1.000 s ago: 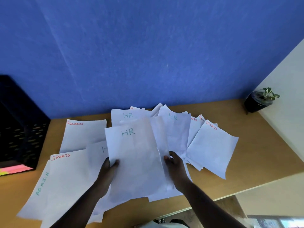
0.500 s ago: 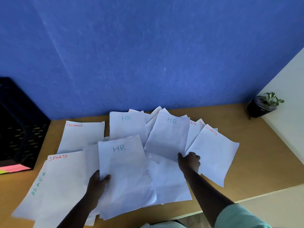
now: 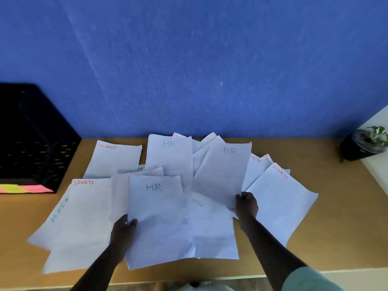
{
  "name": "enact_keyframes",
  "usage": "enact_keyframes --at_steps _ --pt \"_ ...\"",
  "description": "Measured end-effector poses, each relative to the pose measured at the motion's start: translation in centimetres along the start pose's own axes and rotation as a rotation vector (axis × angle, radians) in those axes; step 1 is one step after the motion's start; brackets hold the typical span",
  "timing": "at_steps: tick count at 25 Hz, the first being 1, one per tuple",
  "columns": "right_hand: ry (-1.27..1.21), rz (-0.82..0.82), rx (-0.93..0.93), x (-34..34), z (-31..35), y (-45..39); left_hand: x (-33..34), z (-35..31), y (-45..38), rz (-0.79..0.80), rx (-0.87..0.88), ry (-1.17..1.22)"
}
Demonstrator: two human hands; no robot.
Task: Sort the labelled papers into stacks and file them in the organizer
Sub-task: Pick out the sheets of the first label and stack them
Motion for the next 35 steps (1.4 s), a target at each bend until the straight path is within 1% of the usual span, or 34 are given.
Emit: enact_keyframes --at_steps 2,3,5,7,10,13,15,17,20,22,23,24,25,26,27,29,31,33,35 --pt "-0.159 -0.001 -0.015 -1.6 -0.7 1.1 -0.2 -0.6 0.5 0.005 0.016 0.076" --pt "-0.18 0.0 -0.061 -2.4 -1.0 1.5 -0.3 -0.9 0.9 0.019 0.017 0.132" --pt "-0.177 0.023 -0.168 -3.5 -1.7 2.5 0.0 -1.7 2.2 0.066 -0.033 0.313" --pt "-0.141 0.088 -0.286 -3.5 -2.0 3.6 0.8 -2.6 3.4 0.134 -0.087 0.511" --pt "-0.038 0.217 -0.429 -2.5 -2.8 5.9 2.5 -4.5 5.1 0.216 -0.067 0.61" --pt "0.114 0.362 -0.584 -1.3 -2.7 8.1 3.6 -4.8 4.8 0.211 -0.064 0.623" --pt "0.147 0.457 -0.617 -0.5 -2.2 9.3 3.7 -3.9 3.6 0.216 -0.071 0.586" --pt "0.099 0.538 -0.582 0.4 -1.6 10.6 3.2 -2.9 2.2 0.192 -0.051 0.503" --pt "0.041 0.663 -0.476 2.3 -1.4 11.7 0.9 -1.9 1.3 0.092 0.0 0.364" --pt "-0.007 0.645 -0.301 3.9 -1.1 11.8 -0.8 -1.2 0.7 0.056 0.047 0.347" --pt "0.007 0.585 -0.248 4.9 -0.5 11.7 -1.9 -0.4 0.2 0.047 0.054 0.366" --pt "0.067 0.482 -0.254 5.9 0.4 11.3 -3.0 0.4 -0.3 0.036 0.039 0.383" --pt "0.184 0.364 -0.303 6.7 1.4 10.9 -4.0 1.3 -0.9 0.02 0.001 0.373" --pt "0.294 0.274 -0.35 7.7 2.4 10.4 -4.9 2.2 -1.8 0.002 -0.022 0.341" --pt "0.367 0.219 -0.37 9.0 3.1 10.1 -5.8 3.2 -2.7 -0.003 -0.024 0.296" --pt "0.431 0.18 -0.305 11.4 3.7 9.4 -7.5 4.5 -3.9 0.009 -0.033 0.254" --pt "0.447 0.177 -0.176 13.2 4.0 8.9 -8.8 5.5 -4.9 0.02 -0.07 0.295" --pt "0.39 0.182 -0.067 14.5 4.5 8.6 -10.3 6.4 -5.9 0.024 -0.113 0.356" --pt "0.292 0.195 -0.05 15.1 4.9 8.2 -11.4 6.7 -6.4 0.056 -0.143 0.44"
Point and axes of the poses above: each hand's wrist, its own y-axis away from the middle knuckle, its own x-axis out of the palm, z = x × y, the point moved 4 cm from there along -y, towards the middle knuckle, and after that the axes turned 6 degrees about -z, right-handed, at the moved point
